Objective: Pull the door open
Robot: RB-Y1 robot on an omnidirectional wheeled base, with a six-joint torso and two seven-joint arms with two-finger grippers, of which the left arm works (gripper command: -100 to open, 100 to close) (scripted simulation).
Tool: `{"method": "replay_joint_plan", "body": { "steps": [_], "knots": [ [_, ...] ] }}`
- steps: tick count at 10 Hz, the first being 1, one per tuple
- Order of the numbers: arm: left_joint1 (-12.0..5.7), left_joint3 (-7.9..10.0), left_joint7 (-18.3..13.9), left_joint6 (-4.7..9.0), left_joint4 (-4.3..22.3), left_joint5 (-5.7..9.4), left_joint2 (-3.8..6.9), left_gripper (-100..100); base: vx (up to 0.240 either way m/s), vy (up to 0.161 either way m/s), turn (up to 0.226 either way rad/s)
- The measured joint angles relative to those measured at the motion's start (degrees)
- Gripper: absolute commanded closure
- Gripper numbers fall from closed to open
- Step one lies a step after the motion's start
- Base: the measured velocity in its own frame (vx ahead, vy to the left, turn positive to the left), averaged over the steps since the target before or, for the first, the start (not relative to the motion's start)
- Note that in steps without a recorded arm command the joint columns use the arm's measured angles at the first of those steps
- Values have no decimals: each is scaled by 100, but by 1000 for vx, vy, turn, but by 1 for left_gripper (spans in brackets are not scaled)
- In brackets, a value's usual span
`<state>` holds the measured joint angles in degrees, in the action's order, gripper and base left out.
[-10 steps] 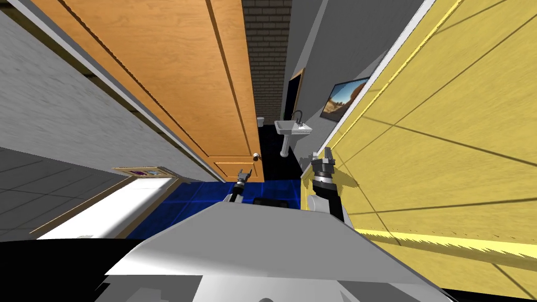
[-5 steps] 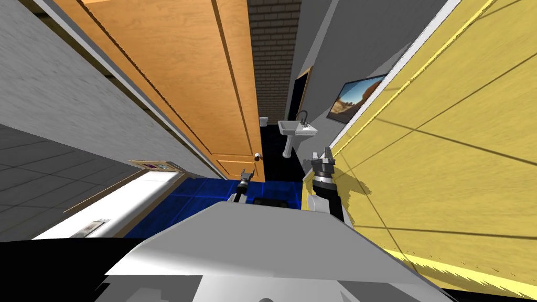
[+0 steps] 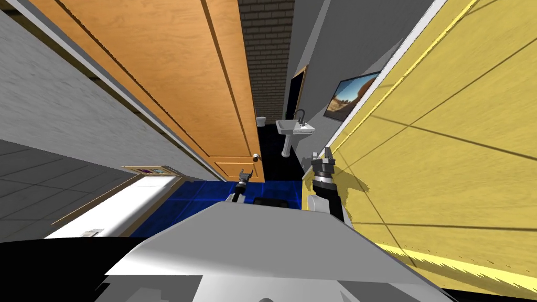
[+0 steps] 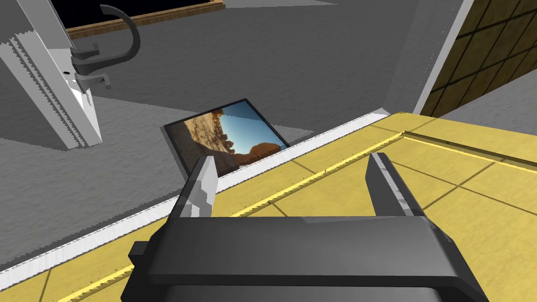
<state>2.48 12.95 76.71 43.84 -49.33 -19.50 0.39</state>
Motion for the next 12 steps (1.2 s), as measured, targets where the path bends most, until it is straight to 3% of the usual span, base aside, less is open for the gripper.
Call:
{"method": "replay_joint_plan", "body": {
  "steps": [1,3,5,7,12],
  "knots": [
    [-64,50,-19,-8,95,38,159,-100,-55,65,-244],
    [42,129,-22,-147,-65,96,339,-100,-37,22,-164],
    [-13,310,53,-176,-15,208,394,-100,28,-21,-147],
    [-100,499,213,-143,41,316,214,-100,167,-44,-41],
    [-125,660,379,-100,-2,403,-171,-100,205,-28,-10]
  ]
}}
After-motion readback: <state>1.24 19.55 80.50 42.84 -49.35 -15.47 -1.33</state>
